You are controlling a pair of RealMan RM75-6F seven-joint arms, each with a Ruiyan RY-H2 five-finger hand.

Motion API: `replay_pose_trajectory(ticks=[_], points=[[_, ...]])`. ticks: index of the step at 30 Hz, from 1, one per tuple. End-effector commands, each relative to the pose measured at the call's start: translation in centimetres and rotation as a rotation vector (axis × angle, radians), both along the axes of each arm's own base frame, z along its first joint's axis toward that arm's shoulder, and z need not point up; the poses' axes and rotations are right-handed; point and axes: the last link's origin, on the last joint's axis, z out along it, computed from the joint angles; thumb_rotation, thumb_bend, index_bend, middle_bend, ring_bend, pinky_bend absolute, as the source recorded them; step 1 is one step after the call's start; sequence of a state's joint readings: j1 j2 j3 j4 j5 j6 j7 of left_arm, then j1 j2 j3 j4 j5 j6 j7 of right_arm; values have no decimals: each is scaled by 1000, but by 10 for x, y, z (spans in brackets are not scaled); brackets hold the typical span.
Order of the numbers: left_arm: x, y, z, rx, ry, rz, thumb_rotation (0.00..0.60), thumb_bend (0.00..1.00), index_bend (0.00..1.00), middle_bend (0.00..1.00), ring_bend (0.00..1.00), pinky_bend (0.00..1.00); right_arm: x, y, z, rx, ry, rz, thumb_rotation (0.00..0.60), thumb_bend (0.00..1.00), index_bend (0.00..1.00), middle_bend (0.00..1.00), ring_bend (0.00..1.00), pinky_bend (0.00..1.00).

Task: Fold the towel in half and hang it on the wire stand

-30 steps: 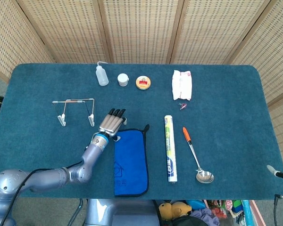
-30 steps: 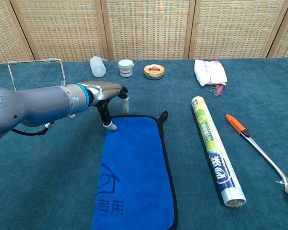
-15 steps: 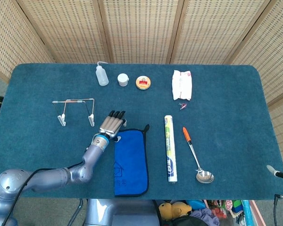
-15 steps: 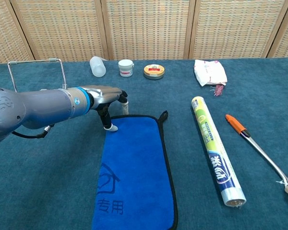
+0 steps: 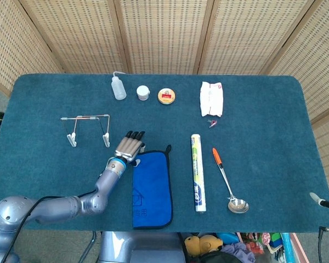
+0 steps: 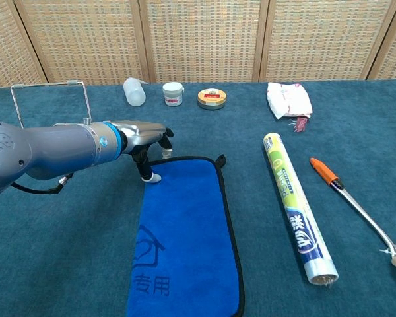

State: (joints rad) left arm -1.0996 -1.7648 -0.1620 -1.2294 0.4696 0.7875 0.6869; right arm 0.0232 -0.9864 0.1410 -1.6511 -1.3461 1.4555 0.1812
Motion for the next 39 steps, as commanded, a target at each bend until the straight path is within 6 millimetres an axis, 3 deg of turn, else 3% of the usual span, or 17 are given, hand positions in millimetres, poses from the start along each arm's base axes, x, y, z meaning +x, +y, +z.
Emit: replay_pose_trajectory(ticks=[1, 9, 12, 14, 20, 29, 39], points=[[0, -1, 0, -3, 2, 1, 600, 302, 510, 0, 0, 0, 0, 0, 0, -1, 0, 1, 600, 0, 0, 0, 0, 0], [1, -4, -2, -10, 11, -2, 600, 304, 510, 0, 0, 0, 0, 0, 1, -1, -3, 2, 600, 0, 0, 0, 0, 0], [2, -5, -2, -12, 11, -3, 600, 362, 519, 0, 0, 0, 0, 1, 1, -1, -3, 3, 600, 0, 0, 0, 0, 0], [2, -5, -3, -11, 9, -6, 600, 407, 554, 0, 0, 0, 0, 1, 1, -2, -3, 3, 600, 0, 0, 0, 0, 0], [4, -7, -2, -11, 6, -14, 600, 414, 690, 0, 0, 0, 1, 1, 1, -4, -5, 4, 600, 0, 0, 0, 0, 0], [6, -10, -1, -12, 11, -32, 600, 630, 738, 0, 0, 0, 1, 2, 2, -5, -6, 8, 600, 0, 0, 0, 0, 0], [11, -12, 6, -3, 13, -64, 600, 662, 809, 0, 0, 0, 1, 3, 3, -7, -9, 12, 600, 0, 0, 0, 0, 0]])
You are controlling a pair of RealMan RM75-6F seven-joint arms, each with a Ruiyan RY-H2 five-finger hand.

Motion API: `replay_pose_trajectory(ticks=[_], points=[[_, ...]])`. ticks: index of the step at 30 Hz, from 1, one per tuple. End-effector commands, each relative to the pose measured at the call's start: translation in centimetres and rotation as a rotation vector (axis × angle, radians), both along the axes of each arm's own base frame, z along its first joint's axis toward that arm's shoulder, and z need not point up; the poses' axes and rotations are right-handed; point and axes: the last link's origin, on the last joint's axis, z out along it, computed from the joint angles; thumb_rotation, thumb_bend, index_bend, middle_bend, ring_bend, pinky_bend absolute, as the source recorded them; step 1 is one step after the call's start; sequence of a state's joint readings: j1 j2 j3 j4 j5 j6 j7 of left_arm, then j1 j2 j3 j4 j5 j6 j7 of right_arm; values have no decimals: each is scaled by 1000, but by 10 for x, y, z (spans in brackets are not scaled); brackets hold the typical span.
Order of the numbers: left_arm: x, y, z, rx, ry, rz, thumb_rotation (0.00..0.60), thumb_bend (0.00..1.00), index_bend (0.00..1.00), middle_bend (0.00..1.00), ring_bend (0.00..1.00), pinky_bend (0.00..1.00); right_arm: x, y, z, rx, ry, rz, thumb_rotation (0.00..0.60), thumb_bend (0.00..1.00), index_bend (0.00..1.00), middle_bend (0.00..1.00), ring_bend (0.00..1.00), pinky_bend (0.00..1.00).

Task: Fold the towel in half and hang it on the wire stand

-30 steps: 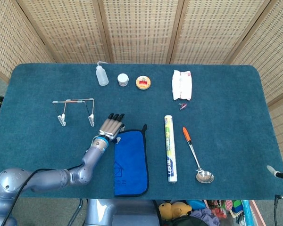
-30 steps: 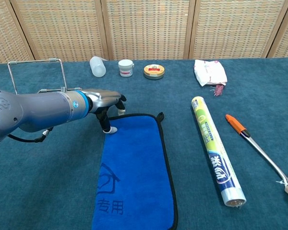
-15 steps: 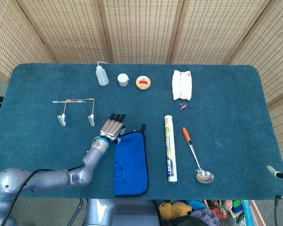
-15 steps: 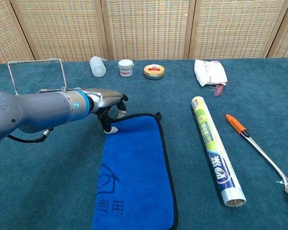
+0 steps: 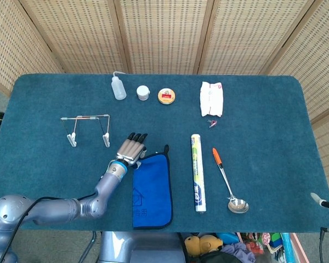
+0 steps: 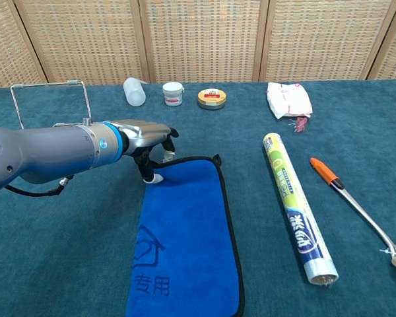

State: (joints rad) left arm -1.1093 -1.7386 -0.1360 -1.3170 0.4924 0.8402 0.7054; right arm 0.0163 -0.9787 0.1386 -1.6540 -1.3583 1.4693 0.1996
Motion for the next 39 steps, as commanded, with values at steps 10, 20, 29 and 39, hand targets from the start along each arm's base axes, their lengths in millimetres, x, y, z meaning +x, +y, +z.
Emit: replay_pose_trajectory(ticks=[10, 20, 29, 39], points=[[22, 7, 26, 58, -24, -50, 600, 661, 842, 0, 0, 0, 1, 1, 1, -1, -4, 5, 600, 0, 0, 0, 0, 0], [45, 16, 58, 116, -69, -59, 600, 660, 850, 0, 0, 0, 0, 0, 1, 1, -10, 2, 600, 0, 0, 0, 0, 0], [64, 42, 108, 215, -171, -9, 600, 659, 859, 0, 0, 0, 0, -1, -1, 9, -9, -1, 600, 0, 0, 0, 0, 0], [67, 64, 149, 293, -213, 14, 600, 658, 859, 0, 0, 0, -1, -3, -3, 17, -1, -7, 600, 0, 0, 0, 0, 0]])
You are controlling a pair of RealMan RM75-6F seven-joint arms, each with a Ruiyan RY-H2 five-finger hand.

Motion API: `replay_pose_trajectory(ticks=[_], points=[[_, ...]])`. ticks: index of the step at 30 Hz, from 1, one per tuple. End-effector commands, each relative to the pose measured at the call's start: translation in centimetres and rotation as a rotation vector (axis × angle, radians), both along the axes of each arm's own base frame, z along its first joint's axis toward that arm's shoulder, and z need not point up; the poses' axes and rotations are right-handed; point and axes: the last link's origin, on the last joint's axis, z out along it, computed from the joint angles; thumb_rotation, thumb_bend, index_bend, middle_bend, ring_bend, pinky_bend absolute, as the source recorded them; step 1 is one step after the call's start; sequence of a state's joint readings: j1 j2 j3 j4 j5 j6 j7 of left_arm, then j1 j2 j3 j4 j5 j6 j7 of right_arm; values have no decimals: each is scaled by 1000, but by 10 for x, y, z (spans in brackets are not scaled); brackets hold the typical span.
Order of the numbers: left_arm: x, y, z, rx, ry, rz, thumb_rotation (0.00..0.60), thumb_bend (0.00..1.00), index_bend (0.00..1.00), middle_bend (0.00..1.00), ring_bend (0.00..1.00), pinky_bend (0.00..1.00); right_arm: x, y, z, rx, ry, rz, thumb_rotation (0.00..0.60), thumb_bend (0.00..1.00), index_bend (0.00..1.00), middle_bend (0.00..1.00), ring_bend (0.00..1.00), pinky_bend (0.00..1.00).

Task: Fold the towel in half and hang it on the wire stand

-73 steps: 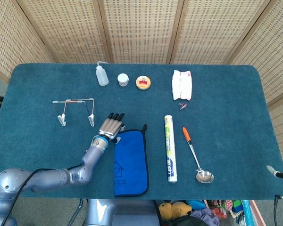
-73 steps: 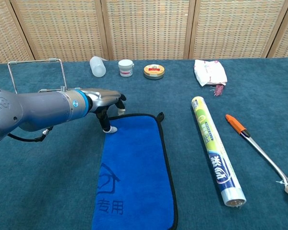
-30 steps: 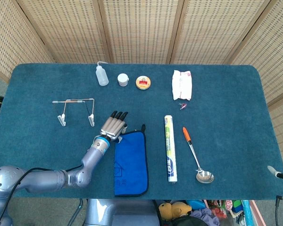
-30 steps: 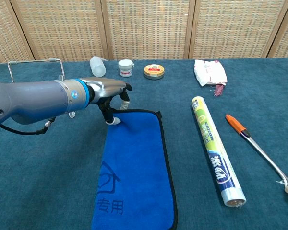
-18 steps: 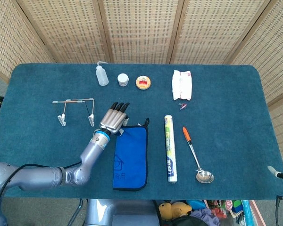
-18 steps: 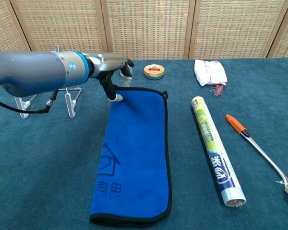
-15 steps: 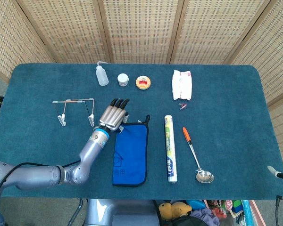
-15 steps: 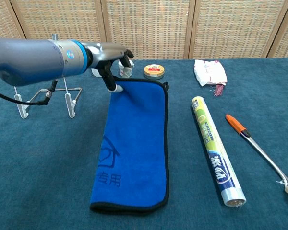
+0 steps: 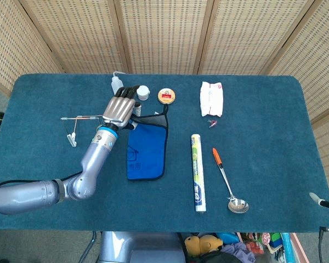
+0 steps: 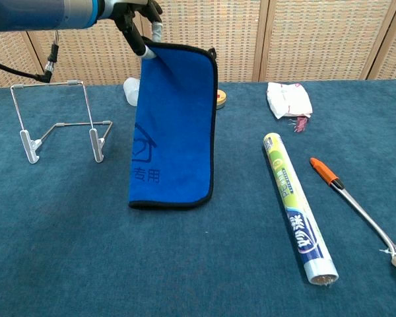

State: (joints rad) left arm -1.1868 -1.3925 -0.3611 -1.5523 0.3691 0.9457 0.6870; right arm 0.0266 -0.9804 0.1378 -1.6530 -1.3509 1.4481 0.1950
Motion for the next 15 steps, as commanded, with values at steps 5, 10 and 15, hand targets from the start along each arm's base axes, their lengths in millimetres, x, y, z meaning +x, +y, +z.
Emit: replay_pose_trajectory(ticks=[5, 10, 15], points=[[-11, 18, 34, 62, -54, 41, 600, 656, 860, 0, 0, 0, 0, -1, -2, 6, 2, -1, 600, 0, 0, 0, 0, 0], [-21, 29, 51, 93, -80, 66, 600, 655, 859, 0, 0, 0, 1, -2, -3, 9, 6, -1, 600, 0, 0, 0, 0, 0], [-31, 38, 68, 116, -103, 80, 600, 654, 860, 0, 0, 0, 2, -2, -4, 10, 11, -1, 600, 0, 0, 0, 0, 0]])
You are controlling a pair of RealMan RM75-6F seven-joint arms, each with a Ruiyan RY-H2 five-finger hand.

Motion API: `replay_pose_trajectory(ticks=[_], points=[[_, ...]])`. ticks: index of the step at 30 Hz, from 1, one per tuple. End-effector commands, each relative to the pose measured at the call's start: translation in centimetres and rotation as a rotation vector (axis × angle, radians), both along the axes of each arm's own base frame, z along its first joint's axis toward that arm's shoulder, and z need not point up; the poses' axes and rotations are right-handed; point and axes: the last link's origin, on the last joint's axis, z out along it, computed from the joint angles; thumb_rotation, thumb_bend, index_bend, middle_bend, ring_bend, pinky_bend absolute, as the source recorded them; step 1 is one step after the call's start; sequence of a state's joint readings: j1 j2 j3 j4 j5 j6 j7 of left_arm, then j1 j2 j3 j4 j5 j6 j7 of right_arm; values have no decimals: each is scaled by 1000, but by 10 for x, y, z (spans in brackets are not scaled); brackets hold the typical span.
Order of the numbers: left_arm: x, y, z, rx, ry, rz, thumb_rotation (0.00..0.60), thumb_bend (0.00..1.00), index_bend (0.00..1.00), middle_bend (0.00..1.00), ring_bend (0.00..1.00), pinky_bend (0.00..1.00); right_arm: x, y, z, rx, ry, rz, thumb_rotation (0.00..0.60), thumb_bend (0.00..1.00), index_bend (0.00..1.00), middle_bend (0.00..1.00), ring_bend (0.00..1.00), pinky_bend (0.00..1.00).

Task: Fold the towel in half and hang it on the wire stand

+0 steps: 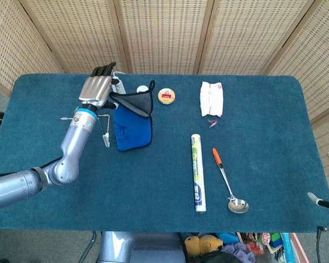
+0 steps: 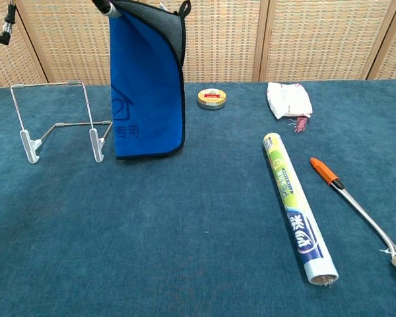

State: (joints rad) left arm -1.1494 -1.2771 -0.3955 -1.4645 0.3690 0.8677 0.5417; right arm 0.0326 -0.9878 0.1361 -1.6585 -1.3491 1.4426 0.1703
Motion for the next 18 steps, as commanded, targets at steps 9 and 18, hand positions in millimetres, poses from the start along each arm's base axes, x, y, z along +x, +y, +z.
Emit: replay_pose_trajectory(ticks=[9, 18], points=[[-32, 18, 43, 59, -39, 20, 600, 652, 859, 0, 0, 0, 2, 0, -5, 12, 10, 2, 600, 0, 0, 0, 0, 0], [-66, 8, 78, 82, -19, 50, 600, 651, 859, 0, 0, 0, 2, 0, -4, 14, 3, 5, 600, 0, 0, 0, 0, 0]])
